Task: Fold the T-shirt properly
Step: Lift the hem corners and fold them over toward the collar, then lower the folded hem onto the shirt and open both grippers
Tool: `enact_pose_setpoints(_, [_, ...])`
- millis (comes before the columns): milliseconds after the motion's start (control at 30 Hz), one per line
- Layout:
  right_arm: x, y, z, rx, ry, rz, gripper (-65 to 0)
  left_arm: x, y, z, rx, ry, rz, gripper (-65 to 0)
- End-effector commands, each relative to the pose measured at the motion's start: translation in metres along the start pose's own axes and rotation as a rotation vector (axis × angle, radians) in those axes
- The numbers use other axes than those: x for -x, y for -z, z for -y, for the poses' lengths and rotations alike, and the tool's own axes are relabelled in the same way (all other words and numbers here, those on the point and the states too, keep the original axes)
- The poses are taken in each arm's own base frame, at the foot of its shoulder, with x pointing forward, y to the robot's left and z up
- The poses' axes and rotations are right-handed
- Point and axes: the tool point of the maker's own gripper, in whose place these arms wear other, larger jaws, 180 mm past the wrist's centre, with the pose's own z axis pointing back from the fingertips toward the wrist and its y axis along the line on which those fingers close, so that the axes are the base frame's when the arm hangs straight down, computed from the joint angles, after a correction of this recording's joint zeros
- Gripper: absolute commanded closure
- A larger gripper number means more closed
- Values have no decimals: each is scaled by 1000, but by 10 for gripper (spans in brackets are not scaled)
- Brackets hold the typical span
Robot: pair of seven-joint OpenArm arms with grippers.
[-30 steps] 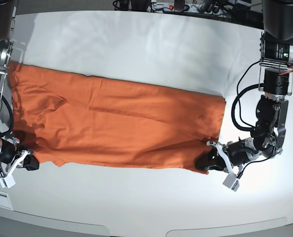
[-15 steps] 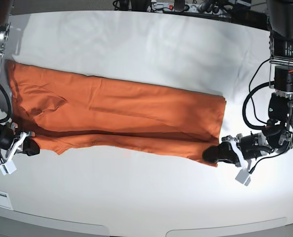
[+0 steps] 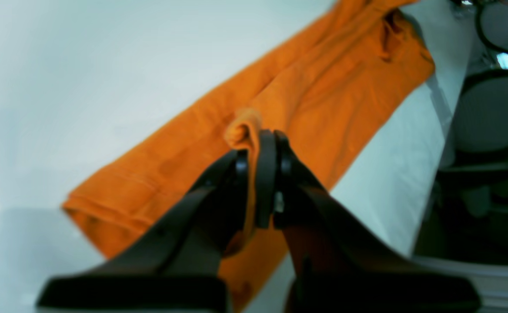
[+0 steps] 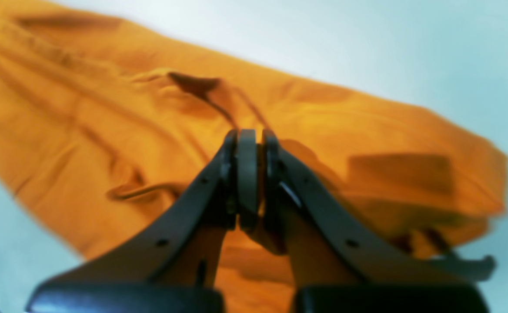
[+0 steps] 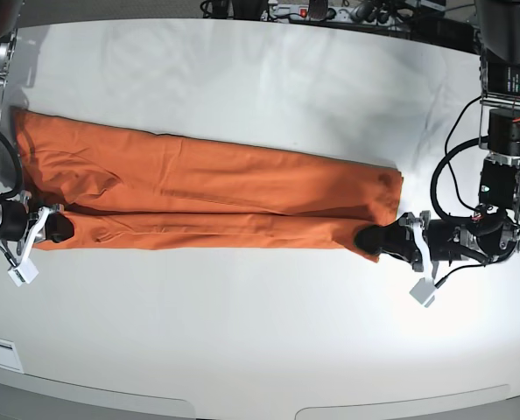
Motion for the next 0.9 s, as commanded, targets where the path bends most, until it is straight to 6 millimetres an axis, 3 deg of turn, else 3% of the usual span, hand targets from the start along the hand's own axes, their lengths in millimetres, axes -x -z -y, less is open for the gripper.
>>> enact_pose_setpoints(0, [-20,-13,4,5,-20,51,0,-19,-11,7,16,42,32,0])
enact_pose_setpoints(367, [-6,-14,4,1,-17,-23,0,-6,-14,7,21,40,-43,0])
enact_pose_setpoints(667, [-5,-27,15,37,-25,-33,0,-4,-35,-2,-32,40,-55,0])
enact_pose_setpoints(867, [-7,-27,13,25,-20,-22,0,-2,-34,-3,-30,36,-58,0])
